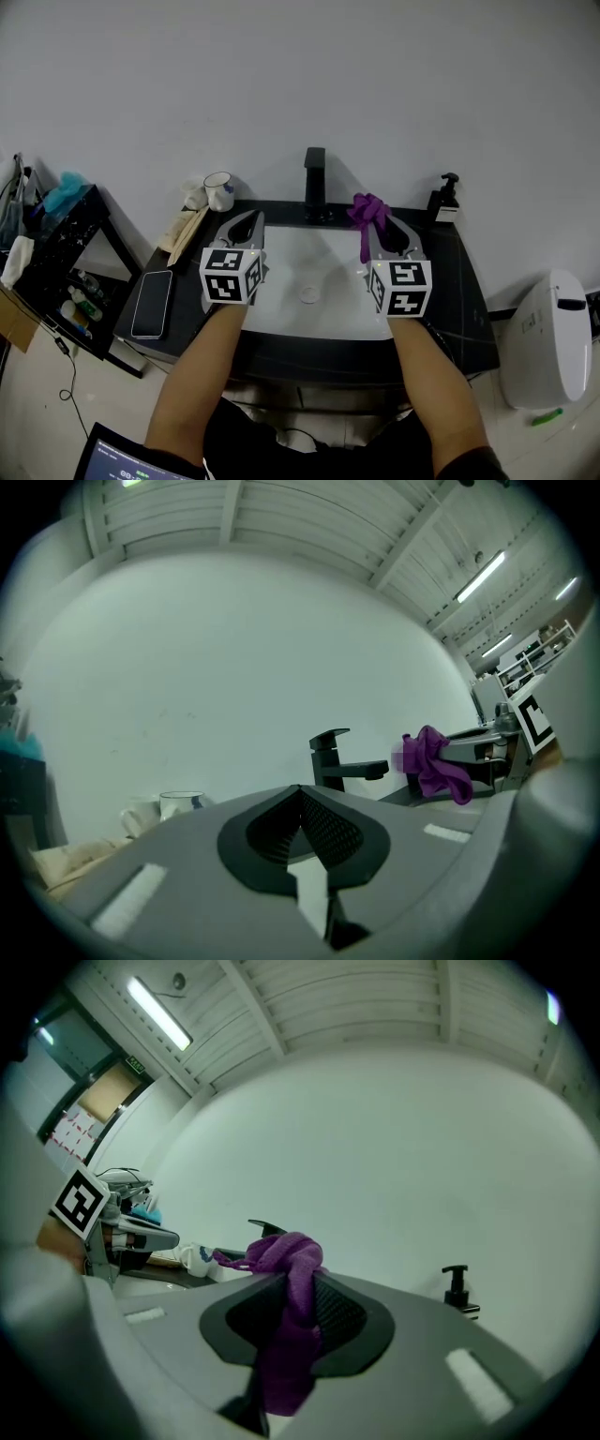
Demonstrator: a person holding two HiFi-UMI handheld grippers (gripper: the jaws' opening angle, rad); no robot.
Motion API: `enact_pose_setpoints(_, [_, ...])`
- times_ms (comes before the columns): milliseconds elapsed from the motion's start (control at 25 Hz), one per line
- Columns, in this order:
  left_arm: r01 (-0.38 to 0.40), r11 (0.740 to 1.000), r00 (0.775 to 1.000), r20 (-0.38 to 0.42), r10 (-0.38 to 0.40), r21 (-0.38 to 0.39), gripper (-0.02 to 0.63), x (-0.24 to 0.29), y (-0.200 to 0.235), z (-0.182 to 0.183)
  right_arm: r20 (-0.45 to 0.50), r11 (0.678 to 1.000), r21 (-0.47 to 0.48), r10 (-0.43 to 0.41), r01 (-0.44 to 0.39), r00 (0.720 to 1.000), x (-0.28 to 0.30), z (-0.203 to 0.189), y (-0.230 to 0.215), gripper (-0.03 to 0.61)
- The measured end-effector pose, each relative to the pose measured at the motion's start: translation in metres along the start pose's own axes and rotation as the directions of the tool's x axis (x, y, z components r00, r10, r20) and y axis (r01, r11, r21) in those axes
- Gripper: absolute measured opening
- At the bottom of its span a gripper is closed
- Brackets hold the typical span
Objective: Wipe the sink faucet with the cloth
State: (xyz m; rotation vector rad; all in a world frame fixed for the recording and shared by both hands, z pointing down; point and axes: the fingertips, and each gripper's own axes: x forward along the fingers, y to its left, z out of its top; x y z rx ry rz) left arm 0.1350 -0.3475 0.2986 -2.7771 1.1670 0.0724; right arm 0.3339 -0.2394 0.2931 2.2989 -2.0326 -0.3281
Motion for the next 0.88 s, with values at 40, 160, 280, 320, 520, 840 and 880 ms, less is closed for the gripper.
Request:
enact_pose_setpoints(40, [-0.007, 1.000, 1.000, -0.005, 0.007, -0.002, 0.017, -0.0002, 0.0021, -0.0010, 0.007, 1.000, -0.002, 0.005, -0.005, 1.000, -0.0002, 0.0009, 0.0002, 0.086])
enact_pose_setpoints(160, [-0.014, 1.000, 1.000, -0.013, 0.014, 0.000, 0.017, -0.0010, 0.0020, -0.0039, 0.007, 0.999, -0.037, 0.024, -0.024, 1.000, -0.0008, -0.0010, 0.0044, 0.087])
enact_pose_setpoints(280, [-0.015, 1.000, 1.000, -0.005, 0.015, 0.018, 0.017, -0.0003, 0.0023, -0.0017, 0.005, 0.999, -0.044, 0.032, -0.032, 0.999, 0.0034, -0.0018, 0.0071, 0.087])
enact_pose_setpoints(320, [-0.014, 1.000, 1.000, -0.002, 0.014, 0.021, 0.017, 0.0004, 0.0025, -0.0002, 0.006, 0.998, -0.045, 0.033, -0.032, 0.999, 0.0051, -0.0010, 0.0072, 0.087])
enact_pose_setpoints(520, [-0.004, 1.000, 1.000, 0.003, 0.004, 0.018, 0.017, 0.0003, -0.0031, 0.0014, -0.009, 0.998, -0.052, 0.035, -0.036, 0.999, 0.0020, -0.0055, 0.0061, 0.087])
enact_pose_setpoints(840, [-0.004, 0.999, 1.000, -0.004, 0.004, 0.032, 0.017, 0.0014, -0.0003, 0.0011, -0.008, 0.998, -0.044, 0.038, -0.039, 0.999, 0.0037, -0.0054, 0.0082, 0.087])
enact_pose_setpoints(880, [-0.004, 0.999, 1.000, -0.006, 0.004, 0.033, 0.017, 0.0012, 0.0002, 0.0007, -0.010, 0.998, -0.042, 0.039, -0.039, 0.999, 0.0034, -0.0061, 0.0086, 0.087])
